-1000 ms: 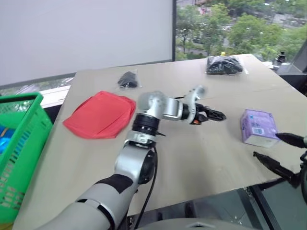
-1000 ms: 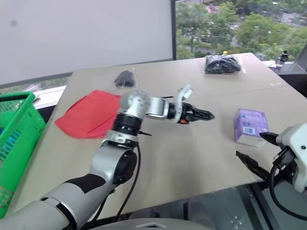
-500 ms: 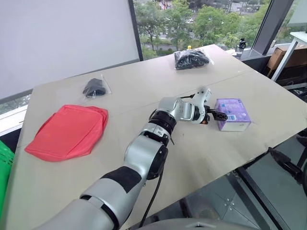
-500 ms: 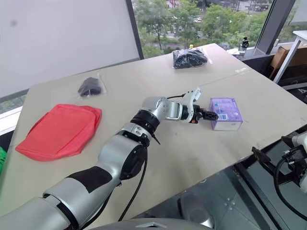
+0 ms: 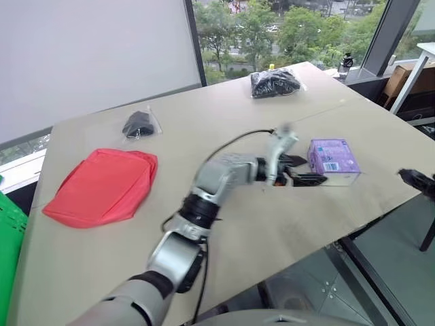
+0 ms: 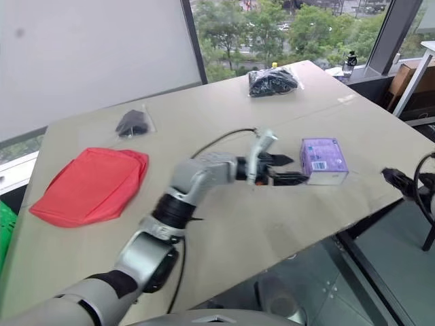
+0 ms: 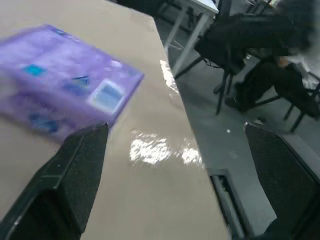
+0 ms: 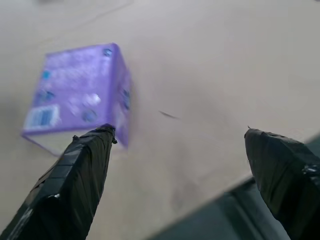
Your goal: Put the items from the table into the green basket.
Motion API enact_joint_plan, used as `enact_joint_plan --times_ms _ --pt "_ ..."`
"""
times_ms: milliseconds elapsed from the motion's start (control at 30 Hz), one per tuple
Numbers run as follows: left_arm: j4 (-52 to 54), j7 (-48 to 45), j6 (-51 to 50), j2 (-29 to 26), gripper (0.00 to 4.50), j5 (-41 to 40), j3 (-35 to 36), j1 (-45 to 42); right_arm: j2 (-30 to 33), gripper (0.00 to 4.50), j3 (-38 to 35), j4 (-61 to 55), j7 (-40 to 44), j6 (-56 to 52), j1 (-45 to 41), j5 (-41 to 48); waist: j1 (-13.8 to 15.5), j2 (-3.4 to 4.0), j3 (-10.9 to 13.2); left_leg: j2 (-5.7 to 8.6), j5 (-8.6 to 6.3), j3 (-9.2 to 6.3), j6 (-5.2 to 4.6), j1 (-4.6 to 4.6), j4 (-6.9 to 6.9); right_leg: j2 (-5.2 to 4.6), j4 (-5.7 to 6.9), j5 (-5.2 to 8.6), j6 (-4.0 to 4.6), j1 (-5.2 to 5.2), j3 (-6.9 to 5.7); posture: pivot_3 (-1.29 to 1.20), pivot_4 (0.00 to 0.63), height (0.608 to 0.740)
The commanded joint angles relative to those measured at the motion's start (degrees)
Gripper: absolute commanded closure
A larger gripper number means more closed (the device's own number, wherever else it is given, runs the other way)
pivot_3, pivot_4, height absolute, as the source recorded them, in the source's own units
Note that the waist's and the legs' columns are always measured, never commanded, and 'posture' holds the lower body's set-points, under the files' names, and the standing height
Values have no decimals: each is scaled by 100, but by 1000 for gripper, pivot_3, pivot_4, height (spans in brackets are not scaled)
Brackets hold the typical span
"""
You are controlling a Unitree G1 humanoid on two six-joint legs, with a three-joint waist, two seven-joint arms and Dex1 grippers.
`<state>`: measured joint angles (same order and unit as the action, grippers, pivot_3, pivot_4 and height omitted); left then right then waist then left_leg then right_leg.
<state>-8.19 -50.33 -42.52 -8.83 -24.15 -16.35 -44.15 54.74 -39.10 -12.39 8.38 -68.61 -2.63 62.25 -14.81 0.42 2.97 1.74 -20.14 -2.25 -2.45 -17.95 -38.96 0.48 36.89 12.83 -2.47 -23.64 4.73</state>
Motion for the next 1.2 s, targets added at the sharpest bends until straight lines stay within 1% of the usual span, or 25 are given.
enact_joint_plan --times_ms 33,100,200,233,300,333,400,533,633,700,767,800,833,967,1000,1033,1100,1200 --pt "81 -866 1152 -608 45 375 -97 -40 277 0 806 927 563 -152 -982 -265 27 6 -6 1 0 13 0 13 0 10 -1 -1 -2 11 16 -277 0 740" --pt "-72 -1051 1272 -845 45 334 91 -73 216 0 1221 1465 821 -89 -1515 -501 45 18 -14 -1 0 19 -1 12 -4 47 -6 -2 -5 20 72 -289 0 740" --pt "-163 -1217 1225 -1085 45 245 321 -84 160 0 1751 2092 1152 -9 -2088 -913 126 30 -22 -5 -13 19 -25 -8 -22 46 -14 -4 -10 10 91 -299 0 740" --pt "-171 -1241 1226 -1154 45 246 381 -75 149 0 1910 2287 1262 29 -2258 -1058 137 32 -24 -5 -13 21 -24 -26 -24 43 -15 -12 4 -7 96 -296 0 740" --pt "-69 -1325 1096 -1301 45 121 553 9 118 0 2182 2764 1486 94 -2617 -1362 145 34 -26 -3 -19 24 -34 -53 -34 30 -14 -13 6 -33 97 -282 0 740" --pt "14 -1364 1028 -1386 45 58 633 85 118 0 2312 3012 1617 128 -2795 -1513 148 38 -31 -2 -21 24 -38 -78 -38 -8 -12 -14 5 -60 91 -271 0 740" --pt "158 -1418 991 -1552 45 21 717 243 132 0 2569 3431 1896 217 -3102 -1815 164 38 -32 4 -21 22 -38 -96 -45 -39 -2 -15 5 -111 72 -243 0 740" --pt "691 -1477 732 -1878 45 -204 910 678 39 0 3048 4269 2549 273 -3788 -2278 212 41 -33 7 -21 22 -38 -99 -45 -52 4 -16 5 -119 65 -188 0 740" --pt "969 -1372 606 -2016 45 -282 1009 891 -276 0 3668 5096 3065 543 -4305 -2889 295 34 -37 8 -20 21 -37 -94 -47 -52 10 -18 5 -115 63 -136 0 740" --pt "1041 -1287 583 -2027 45 -293 1054 928 -423 0 3894 5630 3310 787 -4561 -3258 372 32 -39 8 -19 22 -34 -90 -47 -51 14 -24 5 -111 62 -107 0 740" --pt "1192 -1223 475 -2062 0 -391 1124 969 -579 539 4060 6121 3544 1035 -4787 -3564 497 32 -39 10 -16 21 -28 -89 -48 -51 20 -27 5 -111 59 -63 0 740" --pt "1307 -1150 361 -2072 0 -489 1213 1004 -657 905 4156 6287 3681 1108 -4873 -3704 576 31 -41 10 -15 20 -28 -90 -48 -51 21 -27 6 -111 57 -46 0 740" --pt "1381 -1094 279 -2083 0 -563 1273 1025 -719 1405 4218 6438 3802 1173 -4955 -3836 618 24 -46 10 -15 20 -27 -88 -48 -51 20 -27 6 -112 57 -37 0 740" --pt "1803 -866 -27 -2201 0 -788 1494 1274 -872 2832 4255 6835 4155 1489 -5132 -4206 703 -2 -64 8 -14 12 -25 -88 -47 -52 18 -27 7 -113 50 8 0 740" --pt "1905 -770 -100 -2207 0 -842 1555 1352 -895 3334 4247 6837 4269 1604 -5138 -4271 758 -5 -71 8 -14 11 -25 -88 -47 -52 17 -27 7 -113 49 8 0 740" --pt "1986 -672 -154 -2205 0 -880 1607 1420 -919 3729 4217 6827 4355 1694 -5147 -4318 788 -9 -73 8 -14 11 -24 -88 -47 -52 17 -28 8 -113 49 22 0 740" --pt "2149 -449 -209 -2184 0 -908 1692 1570 -991 4156 4070 6676 4449 1846 -5157 -4313 855 -17 -79 8 -13 10 -21 -87 -47 -54 17 -28 9 -113 46 38 0 740" --pt "2364 40 -338 -2030 0 -974 1887 1738 -1185 4189 3636 6143 4461 2001 -5145 -4057 970 -17 -79 9 -9 11 -14 -86 -47 -54 19 -33 16 -113 45 59 0 740"
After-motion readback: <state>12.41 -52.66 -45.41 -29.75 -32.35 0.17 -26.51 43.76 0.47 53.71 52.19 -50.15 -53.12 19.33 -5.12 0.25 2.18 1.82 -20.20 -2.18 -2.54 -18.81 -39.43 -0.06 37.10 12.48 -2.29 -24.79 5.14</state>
